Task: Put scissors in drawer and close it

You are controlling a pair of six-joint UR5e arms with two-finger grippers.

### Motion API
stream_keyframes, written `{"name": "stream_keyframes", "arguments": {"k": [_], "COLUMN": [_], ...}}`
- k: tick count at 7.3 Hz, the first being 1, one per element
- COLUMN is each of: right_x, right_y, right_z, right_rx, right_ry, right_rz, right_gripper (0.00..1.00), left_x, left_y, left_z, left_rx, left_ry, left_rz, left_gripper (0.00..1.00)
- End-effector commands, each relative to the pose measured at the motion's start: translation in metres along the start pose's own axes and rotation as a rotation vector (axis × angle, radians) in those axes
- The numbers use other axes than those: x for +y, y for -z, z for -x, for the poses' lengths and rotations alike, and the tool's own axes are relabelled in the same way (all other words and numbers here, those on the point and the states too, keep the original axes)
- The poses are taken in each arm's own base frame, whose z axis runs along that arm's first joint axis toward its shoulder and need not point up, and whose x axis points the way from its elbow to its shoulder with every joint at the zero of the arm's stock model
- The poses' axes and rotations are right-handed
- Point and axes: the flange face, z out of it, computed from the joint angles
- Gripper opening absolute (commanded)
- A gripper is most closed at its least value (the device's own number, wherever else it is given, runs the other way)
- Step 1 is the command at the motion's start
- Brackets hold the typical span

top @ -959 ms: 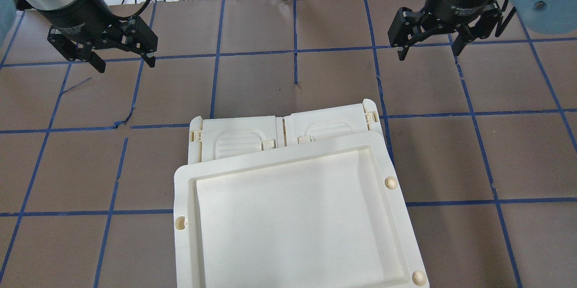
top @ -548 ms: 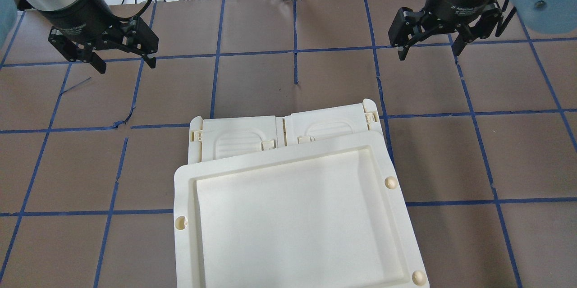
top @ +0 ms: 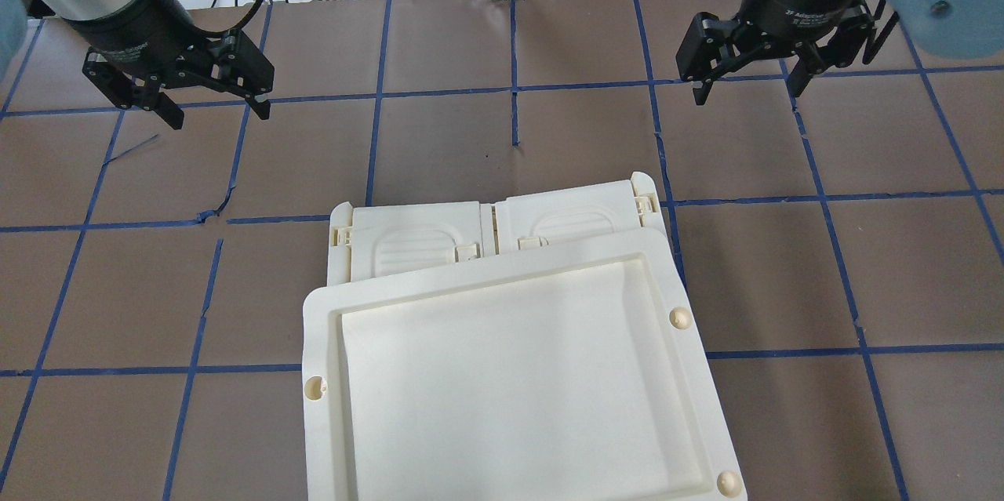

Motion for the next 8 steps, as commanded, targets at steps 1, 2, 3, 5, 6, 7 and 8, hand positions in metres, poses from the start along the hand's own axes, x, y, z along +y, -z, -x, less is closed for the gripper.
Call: {"name": "stream_keyframes", "arguments": {"k": [1, 2, 3, 5, 6, 7, 8], "right_x": [-0.0001, -0.0001, -0.0003, -0.0001, -0.0003, -0.0001, -0.0003], "right_y": [0.0, -0.0008, -0.0001, -0.0008, -0.0008, -0.0008, -0.0001], "right_z": [-0.0003, -0.0012, -0.0012, -0.001, -0.0018, -0.001, -0.0009], "right_rx": [0.0, 0.002, 0.002, 0.0, 0.0, 0.0, -0.001], "right_ry": [-0.001, -0.002, -0.002, -0.002, -0.004, -0.002, -0.002], "right_rz": [0.0, 0.002, 0.0, 0.002, 0.002, 0.002, 0.0], "right_gripper": [1.0, 1.0, 1.0, 1.0, 1.0, 1.0, 1.0], "left_x": [0.0001, 0.0019, 0.004, 0.0047, 0.0065, 0.0065, 0.006], "left_y": [0.0004, -0.0007, -0.0009, -0.0024, -0.0026, -0.0025, -0.0023], "left_z": [0.0006, 0.0043, 0.0053, 0.0035, 0.0026, 0.0022, 0.004], "left_rx": [-0.001, -0.008, -0.018, -0.014, -0.014, -0.016, -0.019], "left_ry": [0.001, 0.007, 0.007, 0.004, -0.002, -0.048, -0.054], "left_rz": [0.0, 0.024, 0.045, 0.048, 0.051, 0.05, 0.049], "left_gripper": [1.0, 1.0, 1.0, 1.0, 1.0, 1.0, 1.0]}}
